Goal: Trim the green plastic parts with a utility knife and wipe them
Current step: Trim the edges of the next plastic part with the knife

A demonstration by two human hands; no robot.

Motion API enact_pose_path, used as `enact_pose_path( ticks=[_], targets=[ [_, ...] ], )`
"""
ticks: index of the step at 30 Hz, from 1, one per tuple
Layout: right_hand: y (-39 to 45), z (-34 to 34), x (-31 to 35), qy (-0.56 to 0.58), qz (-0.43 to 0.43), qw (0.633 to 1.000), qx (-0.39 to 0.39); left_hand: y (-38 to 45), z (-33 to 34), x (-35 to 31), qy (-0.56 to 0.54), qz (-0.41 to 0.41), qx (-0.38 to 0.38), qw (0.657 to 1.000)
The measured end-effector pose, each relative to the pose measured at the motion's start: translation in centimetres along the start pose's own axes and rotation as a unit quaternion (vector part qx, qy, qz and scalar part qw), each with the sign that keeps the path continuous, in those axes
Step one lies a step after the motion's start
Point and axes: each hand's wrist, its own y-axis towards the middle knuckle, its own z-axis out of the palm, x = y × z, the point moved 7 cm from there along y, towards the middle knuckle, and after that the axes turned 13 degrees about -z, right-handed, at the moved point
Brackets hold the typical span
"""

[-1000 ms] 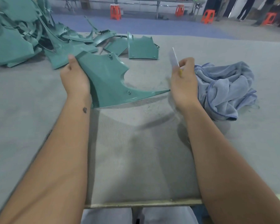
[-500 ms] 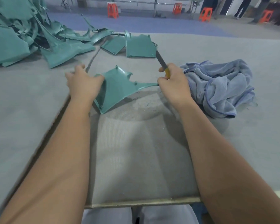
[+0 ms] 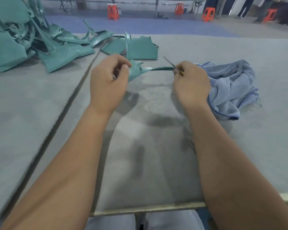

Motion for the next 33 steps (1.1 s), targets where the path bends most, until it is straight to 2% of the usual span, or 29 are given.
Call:
enact_pose_path(
  ticks=[3, 6, 9, 12, 14, 16, 17, 20, 24, 26, 28, 31, 33],
  targets=[
    [-0.3, 0.5, -0.1, -0.046, 0.043, 0.998, 0.031, -0.8, 3.3, 1.4, 0.022, -0.085, 0.138, 0.986],
    [-0.9, 2.9, 0.0, 0.086, 0.094, 0.983, 0.129, -1.9, 5.9, 3.8, 0.081, -0.185, 0.243, 0.949],
    [-1.6, 4.6, 1.5, 0.201, 0.104, 0.959, 0.171, -1.7, 6.1, 4.4, 0.047, -0.237, 0.233, 0.942],
    [-2.0, 5.1, 2.6, 0.314, 0.135, 0.930, 0.139, -1.6, 6.2, 4.3, -0.015, -0.270, 0.225, 0.936],
    [-2.3, 5.6, 3.1, 0.439, 0.190, 0.871, 0.112, -1.8, 6.4, 3.9, -0.076, -0.288, 0.230, 0.926],
    [-2.9, 6.4, 4.3, 0.565, 0.238, 0.781, 0.116, -2.2, 6.6, 3.3, -0.137, -0.293, 0.250, 0.913],
    [-3.2, 6.8, 5.0, 0.600, 0.250, 0.749, 0.127, -2.4, 6.7, 3.0, -0.167, -0.300, 0.260, 0.902],
    [-3.8, 7.7, 6.0, 0.625, 0.272, 0.718, 0.144, -2.6, 7.0, 3.0, -0.227, -0.350, 0.280, 0.864],
    [-4.3, 8.4, 5.7, 0.658, 0.356, 0.655, 0.108, -2.7, 6.9, 3.7, -0.161, -0.358, 0.311, 0.866],
    [-4.3, 8.5, 5.1, 0.660, 0.377, 0.643, 0.095, -2.9, 7.0, 3.8, -0.125, -0.348, 0.327, 0.870],
    [-4.4, 8.6, 4.6, 0.654, 0.380, 0.645, 0.108, -2.8, 6.8, 4.0, -0.083, -0.334, 0.320, 0.883],
    [-4.2, 8.4, 4.3, 0.615, 0.345, 0.693, 0.151, -1.7, 5.7, 4.5, 0.023, -0.277, 0.258, 0.925],
    [-3.8, 8.3, 4.2, 0.599, 0.328, 0.711, 0.167, -1.1, 4.9, 4.9, 0.043, -0.263, 0.215, 0.940]
  ],
)
